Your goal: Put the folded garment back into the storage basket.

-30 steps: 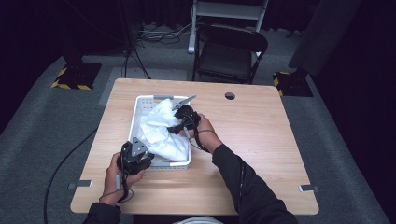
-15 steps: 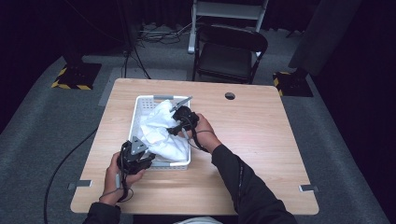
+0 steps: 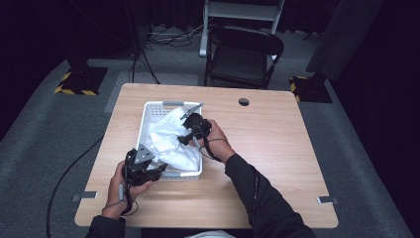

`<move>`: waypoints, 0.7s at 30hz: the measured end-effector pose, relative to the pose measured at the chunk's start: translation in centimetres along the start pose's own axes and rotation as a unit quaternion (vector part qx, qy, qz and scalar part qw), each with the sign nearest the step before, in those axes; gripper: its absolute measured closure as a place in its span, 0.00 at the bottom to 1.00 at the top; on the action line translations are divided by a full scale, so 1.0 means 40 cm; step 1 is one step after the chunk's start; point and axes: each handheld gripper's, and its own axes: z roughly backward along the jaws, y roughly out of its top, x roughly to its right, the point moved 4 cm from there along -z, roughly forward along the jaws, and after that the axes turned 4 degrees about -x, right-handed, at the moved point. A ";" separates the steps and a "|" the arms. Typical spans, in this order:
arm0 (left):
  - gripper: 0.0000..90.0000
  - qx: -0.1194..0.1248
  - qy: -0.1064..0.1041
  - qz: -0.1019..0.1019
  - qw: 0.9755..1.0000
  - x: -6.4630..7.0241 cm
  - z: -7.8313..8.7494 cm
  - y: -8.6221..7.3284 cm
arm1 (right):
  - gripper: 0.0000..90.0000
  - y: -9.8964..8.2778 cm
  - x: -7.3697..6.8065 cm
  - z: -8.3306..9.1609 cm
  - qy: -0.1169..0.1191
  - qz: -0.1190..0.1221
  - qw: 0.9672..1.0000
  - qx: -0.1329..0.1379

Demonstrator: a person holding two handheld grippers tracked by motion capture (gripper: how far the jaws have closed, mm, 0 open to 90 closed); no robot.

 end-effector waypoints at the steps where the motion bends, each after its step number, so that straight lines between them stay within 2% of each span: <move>1: 0.56 0.002 -0.001 0.000 1.000 0.001 0.001 0.001 | 0.42 -0.001 0.000 0.000 0.001 0.002 1.000 -0.001; 14: 0.44 0.010 -0.014 -0.006 1.000 0.024 0.012 0.015 | 0.32 -0.005 -0.003 0.004 0.000 0.005 1.000 0.001; 21: 0.39 0.013 -0.020 -0.005 1.000 0.033 0.012 0.020 | 0.31 -0.005 -0.003 0.008 0.000 0.005 1.000 0.005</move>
